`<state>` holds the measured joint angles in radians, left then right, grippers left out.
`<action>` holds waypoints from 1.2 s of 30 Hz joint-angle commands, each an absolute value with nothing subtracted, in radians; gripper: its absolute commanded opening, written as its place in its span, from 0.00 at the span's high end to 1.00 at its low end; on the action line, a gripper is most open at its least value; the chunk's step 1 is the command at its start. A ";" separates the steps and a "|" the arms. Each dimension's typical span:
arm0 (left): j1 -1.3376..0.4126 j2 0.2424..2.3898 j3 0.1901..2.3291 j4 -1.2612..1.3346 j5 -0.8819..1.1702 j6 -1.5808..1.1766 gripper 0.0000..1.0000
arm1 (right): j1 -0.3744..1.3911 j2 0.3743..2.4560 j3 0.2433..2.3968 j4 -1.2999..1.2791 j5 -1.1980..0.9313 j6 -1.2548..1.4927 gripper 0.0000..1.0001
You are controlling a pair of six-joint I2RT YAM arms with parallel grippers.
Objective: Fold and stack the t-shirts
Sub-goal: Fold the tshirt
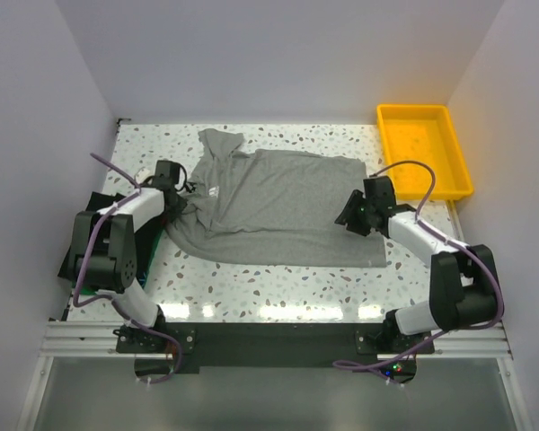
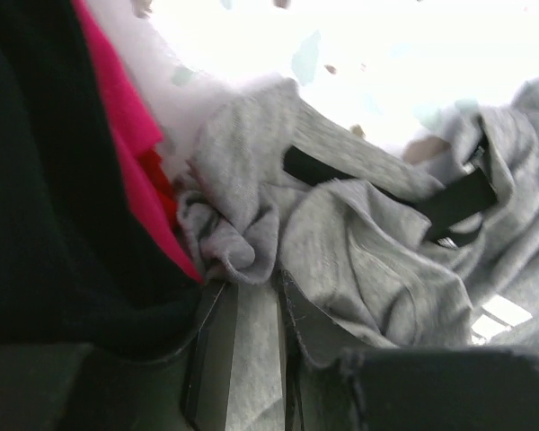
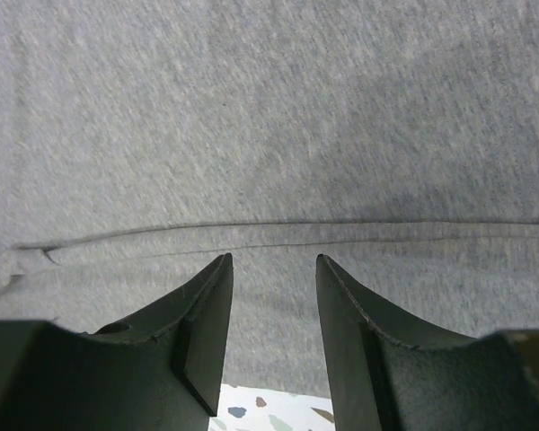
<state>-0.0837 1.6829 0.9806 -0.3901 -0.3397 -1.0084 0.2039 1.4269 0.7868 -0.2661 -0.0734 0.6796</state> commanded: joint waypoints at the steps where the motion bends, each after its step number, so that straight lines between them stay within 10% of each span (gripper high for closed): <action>1: -0.037 1.687 0.962 -0.411 -0.371 -1.058 0.71 | 0.207 1.456 0.807 -0.224 -0.064 0.667 0.54; 36: 0.035 1.451 0.889 -0.374 -0.261 -1.011 0.71 | 0.166 1.497 0.810 -0.184 -0.080 0.649 0.54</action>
<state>0.0612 1.5047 0.7776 -0.3428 -0.2977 -1.0859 0.1692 1.5116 0.7410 -0.1871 -0.0715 0.6712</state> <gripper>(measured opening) 0.290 0.459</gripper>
